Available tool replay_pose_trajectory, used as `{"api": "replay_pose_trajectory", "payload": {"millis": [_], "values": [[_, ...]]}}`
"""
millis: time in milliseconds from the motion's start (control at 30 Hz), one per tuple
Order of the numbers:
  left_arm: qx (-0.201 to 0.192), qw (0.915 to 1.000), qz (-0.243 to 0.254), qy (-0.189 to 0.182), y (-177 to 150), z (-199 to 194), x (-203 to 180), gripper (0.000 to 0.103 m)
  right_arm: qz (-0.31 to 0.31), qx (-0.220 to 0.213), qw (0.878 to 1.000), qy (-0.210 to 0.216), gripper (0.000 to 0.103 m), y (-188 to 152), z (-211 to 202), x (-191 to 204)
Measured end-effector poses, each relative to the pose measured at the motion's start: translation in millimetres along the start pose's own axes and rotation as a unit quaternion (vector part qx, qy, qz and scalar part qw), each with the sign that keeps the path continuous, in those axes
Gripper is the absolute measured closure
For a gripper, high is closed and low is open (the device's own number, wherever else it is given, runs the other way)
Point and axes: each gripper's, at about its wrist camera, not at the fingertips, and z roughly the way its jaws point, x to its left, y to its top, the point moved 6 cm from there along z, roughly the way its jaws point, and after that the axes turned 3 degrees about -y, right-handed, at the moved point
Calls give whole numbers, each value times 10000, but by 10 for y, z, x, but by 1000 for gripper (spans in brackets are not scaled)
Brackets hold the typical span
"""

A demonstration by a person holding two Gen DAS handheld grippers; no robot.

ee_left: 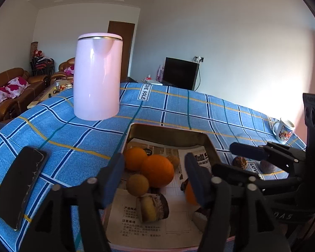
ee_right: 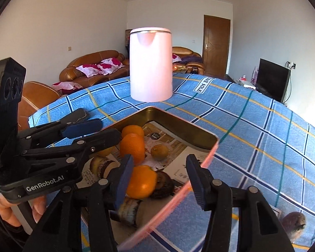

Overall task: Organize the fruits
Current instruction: 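Lower both fruits into the tin and open both tools, then grasp the purple round fruit with the left tool while the right tool grasps the brown mangosteen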

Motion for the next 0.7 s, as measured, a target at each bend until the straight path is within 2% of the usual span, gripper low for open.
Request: {"api": "replay_pose_trajectory", "payload": {"millis": [100,233,333,500,567,633,700], "values": [[-130,9999,26,-42,62,-55,-86,26,121,-105,9990,-424,41,-32,-180,-327],[-142,9997,166,-121,105,-40,-232,25,311,213,9942,-1003,40,-195,-217,-781],[-114,9995,236,-154,122,-11,-321,22,438,573,9909,-1139,40,-302,-108,-969],[-122,9993,319,-166,134,-5,-389,21,326,1024,9873,-1174,41,-377,125,-981],[-123,9992,335,-155,140,0,-406,19,270,1335,9833,-1207,41,-430,236,-984],[-140,9992,341,-160,147,-3,-434,16,272,1476,9825,-1107,44,-471,301,-991],[-154,9989,411,-174,151,4,-485,16,411,1496,9818,-1093,64,-454,293,-1043]]}}
